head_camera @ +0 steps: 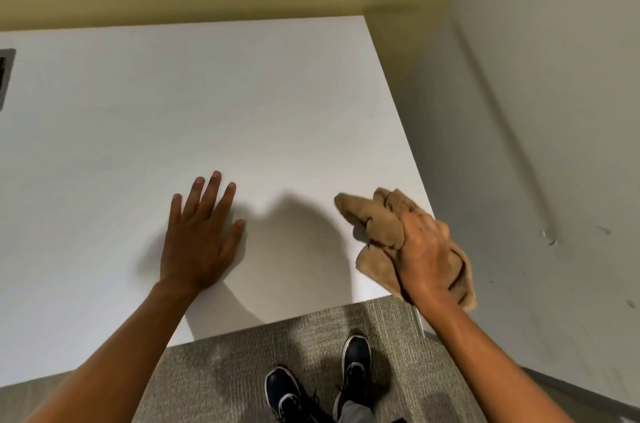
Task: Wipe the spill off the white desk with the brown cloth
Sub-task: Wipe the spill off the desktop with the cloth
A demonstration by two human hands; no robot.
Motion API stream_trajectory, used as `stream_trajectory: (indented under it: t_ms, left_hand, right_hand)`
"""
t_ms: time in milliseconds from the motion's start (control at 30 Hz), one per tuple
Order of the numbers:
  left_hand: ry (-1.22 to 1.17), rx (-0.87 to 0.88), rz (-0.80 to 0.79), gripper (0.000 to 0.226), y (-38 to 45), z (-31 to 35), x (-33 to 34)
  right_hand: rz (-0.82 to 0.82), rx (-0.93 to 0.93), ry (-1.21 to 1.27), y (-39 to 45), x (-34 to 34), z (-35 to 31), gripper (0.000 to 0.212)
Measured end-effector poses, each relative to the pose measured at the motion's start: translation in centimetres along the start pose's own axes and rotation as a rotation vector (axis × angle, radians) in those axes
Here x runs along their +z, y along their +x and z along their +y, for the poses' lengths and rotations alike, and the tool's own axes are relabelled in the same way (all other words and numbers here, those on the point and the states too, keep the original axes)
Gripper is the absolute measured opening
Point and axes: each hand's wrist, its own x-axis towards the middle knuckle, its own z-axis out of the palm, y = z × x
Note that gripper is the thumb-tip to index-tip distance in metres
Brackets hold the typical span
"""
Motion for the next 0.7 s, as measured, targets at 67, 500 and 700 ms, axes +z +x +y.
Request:
stream_trajectory:
  t_ms: [67, 500, 700]
  left_hand:
    - [-0.003, -0.005, -0.004, 0.065, 0.2, 0.0, 0.0]
    - [0.010, 0.007, 0.011, 0.066, 0.2, 0.3, -0.1]
    - [0.004, 0.020, 0.021, 0.066, 0.2, 0.3, -0.3]
  right_hand:
    - [-0.007, 0.046, 0.013, 2.1, 0.4, -0.2, 0.043]
    - [-0.175, 0.174, 0.257, 2.8, 0.6, -9.9, 0.027]
    - [-0.204, -0.079, 0.199, -0.8, 1.6, -9.2, 0.024]
